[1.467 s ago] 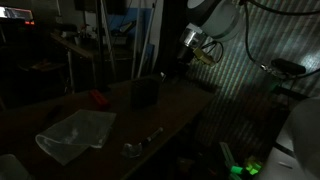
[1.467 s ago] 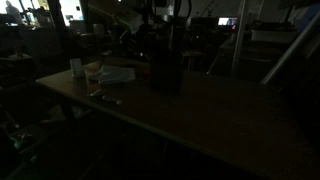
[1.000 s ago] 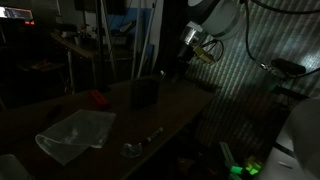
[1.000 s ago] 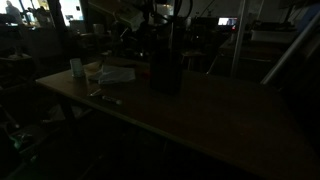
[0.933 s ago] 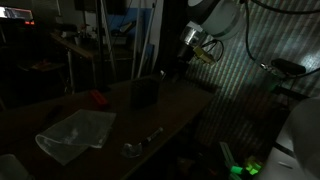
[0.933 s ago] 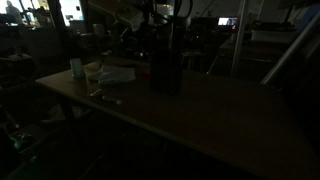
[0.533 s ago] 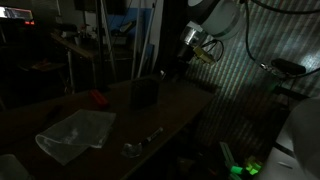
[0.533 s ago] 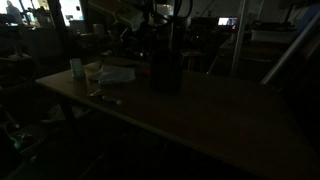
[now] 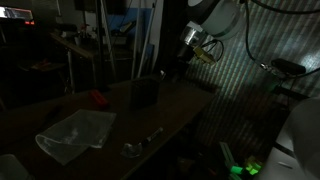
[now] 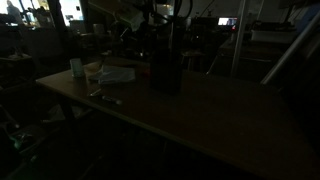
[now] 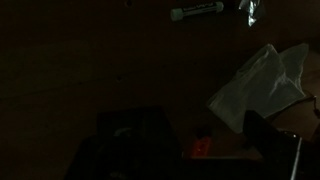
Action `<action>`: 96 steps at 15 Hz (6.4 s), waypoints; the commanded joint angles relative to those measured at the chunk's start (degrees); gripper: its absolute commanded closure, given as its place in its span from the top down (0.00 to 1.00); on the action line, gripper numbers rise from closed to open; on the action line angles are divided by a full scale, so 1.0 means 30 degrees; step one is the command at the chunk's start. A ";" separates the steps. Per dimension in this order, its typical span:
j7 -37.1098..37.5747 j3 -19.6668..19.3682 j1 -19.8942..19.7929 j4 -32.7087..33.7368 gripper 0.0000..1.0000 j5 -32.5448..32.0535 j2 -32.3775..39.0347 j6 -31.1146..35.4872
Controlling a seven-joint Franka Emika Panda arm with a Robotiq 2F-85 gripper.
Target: Shove the cloth into the black box
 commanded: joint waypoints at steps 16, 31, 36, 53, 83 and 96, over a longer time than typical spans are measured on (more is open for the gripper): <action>-0.0203 0.0463 -0.0485 0.0036 1.00 0.0276 0.0073 -0.0083; -0.0203 0.0463 -0.0485 0.0036 1.00 0.0276 0.0073 -0.0083; 0.1804 0.3065 0.0505 0.1287 1.00 0.0133 0.1077 -0.0096; 0.1289 0.8891 0.2486 1.1154 1.00 -0.2284 1.2424 0.4339; 0.0667 0.9507 0.2901 1.4856 0.00 -0.7081 1.9035 0.0523; 0.2259 0.7485 0.0473 1.3342 0.00 -0.6732 1.2896 -0.0337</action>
